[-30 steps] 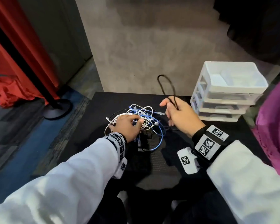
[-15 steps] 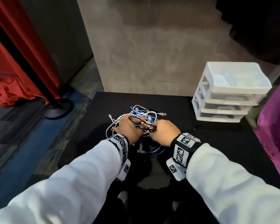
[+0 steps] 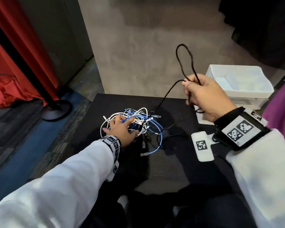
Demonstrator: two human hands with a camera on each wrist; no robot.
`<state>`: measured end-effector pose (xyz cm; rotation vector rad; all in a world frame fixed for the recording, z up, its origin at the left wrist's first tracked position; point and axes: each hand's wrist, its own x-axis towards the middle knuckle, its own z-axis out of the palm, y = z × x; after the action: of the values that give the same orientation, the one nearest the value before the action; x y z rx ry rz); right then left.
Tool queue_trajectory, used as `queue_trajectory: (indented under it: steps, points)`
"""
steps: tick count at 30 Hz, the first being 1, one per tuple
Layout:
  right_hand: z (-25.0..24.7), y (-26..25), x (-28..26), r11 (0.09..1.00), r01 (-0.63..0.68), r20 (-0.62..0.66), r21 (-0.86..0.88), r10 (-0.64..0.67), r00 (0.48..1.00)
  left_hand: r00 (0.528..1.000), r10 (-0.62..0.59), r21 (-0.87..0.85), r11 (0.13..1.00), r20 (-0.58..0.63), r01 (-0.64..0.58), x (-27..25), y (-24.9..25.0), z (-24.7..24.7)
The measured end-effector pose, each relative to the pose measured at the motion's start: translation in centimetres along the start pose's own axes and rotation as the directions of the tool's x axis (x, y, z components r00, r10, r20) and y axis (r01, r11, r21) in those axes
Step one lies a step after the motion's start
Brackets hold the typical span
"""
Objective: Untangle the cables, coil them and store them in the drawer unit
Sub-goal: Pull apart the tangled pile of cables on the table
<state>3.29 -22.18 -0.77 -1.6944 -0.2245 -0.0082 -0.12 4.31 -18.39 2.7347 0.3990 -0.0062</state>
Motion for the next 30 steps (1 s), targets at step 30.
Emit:
queue_trajectory:
  steps: [30]
  points:
    - [-20.0, 21.1, -2.0, 0.231, -0.25, -0.077, -0.94, 0.571, 0.817, 0.959, 0.158, -0.204, 0.957, -0.236, -0.208, -1.6, -1.3, 0.4]
